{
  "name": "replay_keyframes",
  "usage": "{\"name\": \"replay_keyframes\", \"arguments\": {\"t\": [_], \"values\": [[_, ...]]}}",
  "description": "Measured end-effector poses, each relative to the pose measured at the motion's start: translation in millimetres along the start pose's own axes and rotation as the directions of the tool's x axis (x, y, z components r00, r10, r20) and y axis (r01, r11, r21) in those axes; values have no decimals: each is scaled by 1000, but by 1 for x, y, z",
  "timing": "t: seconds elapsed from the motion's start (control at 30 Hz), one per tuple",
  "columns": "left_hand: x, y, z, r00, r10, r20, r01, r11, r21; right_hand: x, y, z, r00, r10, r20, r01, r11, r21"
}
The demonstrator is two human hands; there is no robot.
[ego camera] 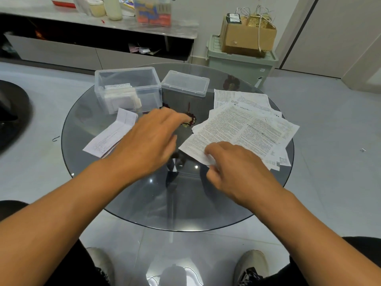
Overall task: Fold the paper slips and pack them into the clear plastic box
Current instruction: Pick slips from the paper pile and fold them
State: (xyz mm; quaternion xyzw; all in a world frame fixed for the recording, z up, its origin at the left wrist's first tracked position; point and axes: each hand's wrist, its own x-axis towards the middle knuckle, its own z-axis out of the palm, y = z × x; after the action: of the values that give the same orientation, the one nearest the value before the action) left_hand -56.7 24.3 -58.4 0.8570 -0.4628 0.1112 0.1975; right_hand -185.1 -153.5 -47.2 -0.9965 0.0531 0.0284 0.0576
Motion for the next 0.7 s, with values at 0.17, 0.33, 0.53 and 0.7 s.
{"name": "replay_keyframes", "arguments": {"t": [0.17, 0.33, 0.53, 0.7], "values": [[-8, -4, 11, 962, 82, 261, -31, 981, -194, 1, -1, 2, 996, -54, -67, 52, 998, -39], [-6, -3, 9, 941, 51, 334, 56, 951, -303, -1, 7, -8, 999, -34, -41, 44, 963, 266], [-6, -10, 0, 950, 2, 313, 128, 910, -394, -12, 25, -18, 978, -149, 144, 45, 833, 551], [-11, -6, -7, 929, -8, 370, 161, 909, -385, -16, 59, -25, 932, -173, 317, -19, 853, 521]]}}
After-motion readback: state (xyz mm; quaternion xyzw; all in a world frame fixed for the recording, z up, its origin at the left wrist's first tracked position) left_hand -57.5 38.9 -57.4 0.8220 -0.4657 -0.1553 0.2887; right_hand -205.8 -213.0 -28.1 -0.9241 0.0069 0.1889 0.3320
